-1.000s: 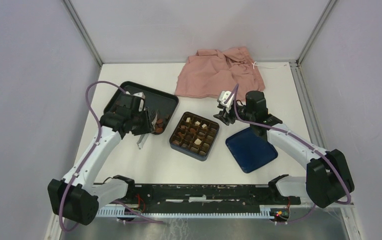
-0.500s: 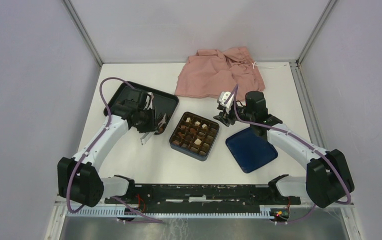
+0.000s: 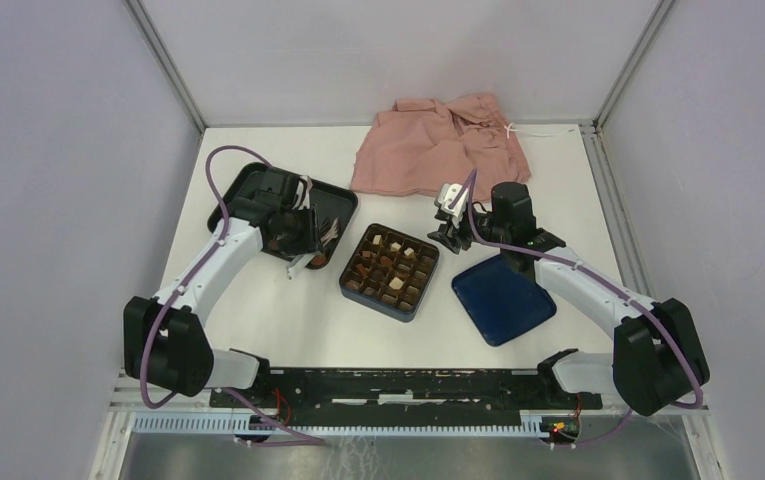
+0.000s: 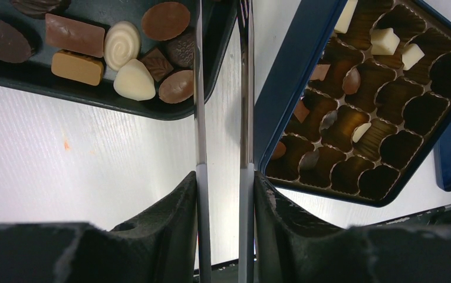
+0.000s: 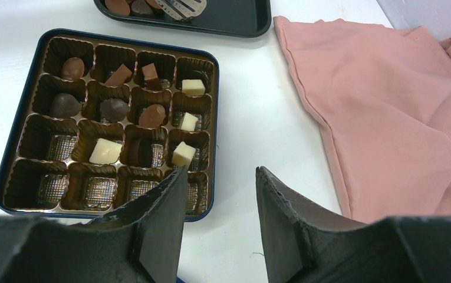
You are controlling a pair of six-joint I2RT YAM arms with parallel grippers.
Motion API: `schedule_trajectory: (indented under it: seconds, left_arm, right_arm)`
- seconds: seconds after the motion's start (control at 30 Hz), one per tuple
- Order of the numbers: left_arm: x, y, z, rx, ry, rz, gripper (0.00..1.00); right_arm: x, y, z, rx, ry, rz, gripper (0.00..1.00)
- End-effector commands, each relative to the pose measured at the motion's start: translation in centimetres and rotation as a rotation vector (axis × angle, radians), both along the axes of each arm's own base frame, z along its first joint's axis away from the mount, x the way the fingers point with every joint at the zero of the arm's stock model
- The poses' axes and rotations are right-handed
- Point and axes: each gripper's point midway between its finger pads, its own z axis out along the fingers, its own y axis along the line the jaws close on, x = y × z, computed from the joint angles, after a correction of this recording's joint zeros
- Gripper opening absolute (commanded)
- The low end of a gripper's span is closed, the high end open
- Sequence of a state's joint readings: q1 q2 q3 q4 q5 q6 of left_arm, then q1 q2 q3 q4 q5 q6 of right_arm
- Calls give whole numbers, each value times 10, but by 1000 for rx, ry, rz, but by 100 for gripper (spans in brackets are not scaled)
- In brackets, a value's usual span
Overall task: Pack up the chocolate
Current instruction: Pick up the fake chocolate from the plate.
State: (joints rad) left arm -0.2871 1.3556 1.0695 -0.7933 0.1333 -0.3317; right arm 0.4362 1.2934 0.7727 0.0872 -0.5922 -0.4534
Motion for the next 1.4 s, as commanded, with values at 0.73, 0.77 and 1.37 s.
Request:
schedule_trajectory:
  seconds: [0.73,0.77,1.37]
  left_arm:
    - [18,3,-1,40,-36,-55,38]
    - [19,4,0,44,-40,-50,35]
    - [-18,-20,79,-176,-207,-123,2]
  right_arm:
    - [6,4,16,17,-39,22,52]
    - [6,4,16,17,-39,22,52]
    - [4,5,17,17,-42,37,52]
